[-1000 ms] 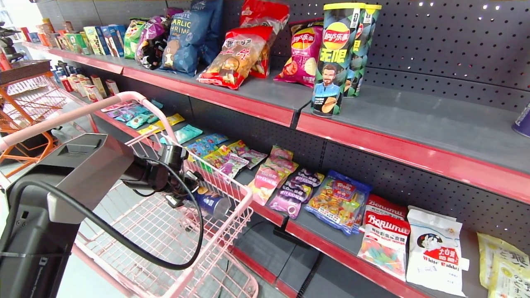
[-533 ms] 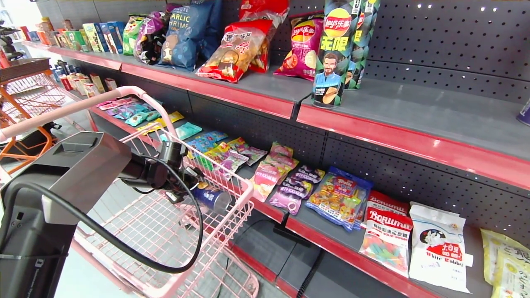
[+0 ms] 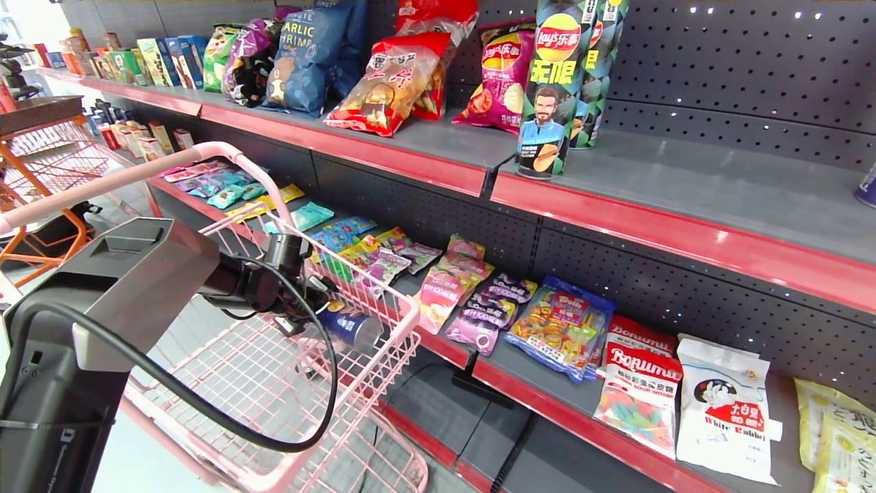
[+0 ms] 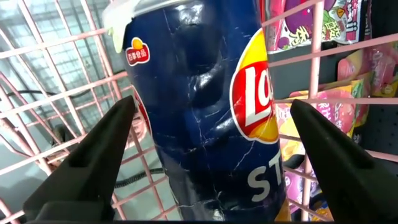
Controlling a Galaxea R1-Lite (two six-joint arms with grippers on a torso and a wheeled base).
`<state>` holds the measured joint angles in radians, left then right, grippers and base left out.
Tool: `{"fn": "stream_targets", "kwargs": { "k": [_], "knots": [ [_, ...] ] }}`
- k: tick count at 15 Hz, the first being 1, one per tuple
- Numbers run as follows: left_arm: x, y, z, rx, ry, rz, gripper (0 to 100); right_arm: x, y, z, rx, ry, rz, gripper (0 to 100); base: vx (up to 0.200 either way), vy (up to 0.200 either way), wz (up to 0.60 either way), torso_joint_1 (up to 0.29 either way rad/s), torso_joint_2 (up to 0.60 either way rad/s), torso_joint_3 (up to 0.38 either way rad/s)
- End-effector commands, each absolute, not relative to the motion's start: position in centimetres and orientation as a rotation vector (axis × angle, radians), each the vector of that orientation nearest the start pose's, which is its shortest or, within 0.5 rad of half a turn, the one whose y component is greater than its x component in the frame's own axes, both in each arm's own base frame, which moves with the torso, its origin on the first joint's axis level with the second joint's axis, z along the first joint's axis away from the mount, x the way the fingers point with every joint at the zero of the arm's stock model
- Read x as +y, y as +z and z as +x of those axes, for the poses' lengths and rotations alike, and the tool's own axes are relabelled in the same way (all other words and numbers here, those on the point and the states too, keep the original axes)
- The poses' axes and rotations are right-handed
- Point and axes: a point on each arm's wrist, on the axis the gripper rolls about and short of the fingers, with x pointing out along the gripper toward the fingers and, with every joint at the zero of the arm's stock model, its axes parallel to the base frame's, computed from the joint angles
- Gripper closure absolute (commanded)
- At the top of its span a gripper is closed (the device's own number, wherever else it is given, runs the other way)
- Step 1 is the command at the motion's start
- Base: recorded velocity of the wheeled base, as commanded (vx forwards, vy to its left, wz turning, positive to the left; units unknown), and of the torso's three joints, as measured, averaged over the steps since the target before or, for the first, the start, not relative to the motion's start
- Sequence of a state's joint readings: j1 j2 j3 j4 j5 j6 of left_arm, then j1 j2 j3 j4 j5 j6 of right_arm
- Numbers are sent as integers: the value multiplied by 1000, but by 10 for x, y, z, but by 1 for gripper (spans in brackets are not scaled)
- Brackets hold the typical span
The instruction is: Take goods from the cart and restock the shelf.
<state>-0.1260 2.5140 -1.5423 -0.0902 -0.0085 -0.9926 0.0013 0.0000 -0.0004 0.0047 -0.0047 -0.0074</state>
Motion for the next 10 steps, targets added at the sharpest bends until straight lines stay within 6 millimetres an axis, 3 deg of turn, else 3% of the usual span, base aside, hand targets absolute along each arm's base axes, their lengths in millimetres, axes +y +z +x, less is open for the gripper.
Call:
{"fn": "stream_targets", "kwargs": {
  "k": [1, 4, 5, 10],
  "knots": [
    [-64, -8, 466, 868, 312, -869, 0, 0, 75, -23, 5, -3, -8, 0, 0, 0, 0, 0, 0, 0],
    [-65, -7, 466, 888, 318, -864, 0, 0, 75, -23, 5, -3, -8, 0, 0, 0, 0, 0, 0, 0],
    [-65, -7, 466, 886, 318, -863, 100, 0, 75, -23, 5, -3, -8, 0, 0, 0, 0, 0, 0, 0],
    [-68, 2, 465, 878, 302, -855, 100, 0, 75, -23, 5, -3, -8, 0, 0, 0, 0, 0, 0, 0]
  ]
}}
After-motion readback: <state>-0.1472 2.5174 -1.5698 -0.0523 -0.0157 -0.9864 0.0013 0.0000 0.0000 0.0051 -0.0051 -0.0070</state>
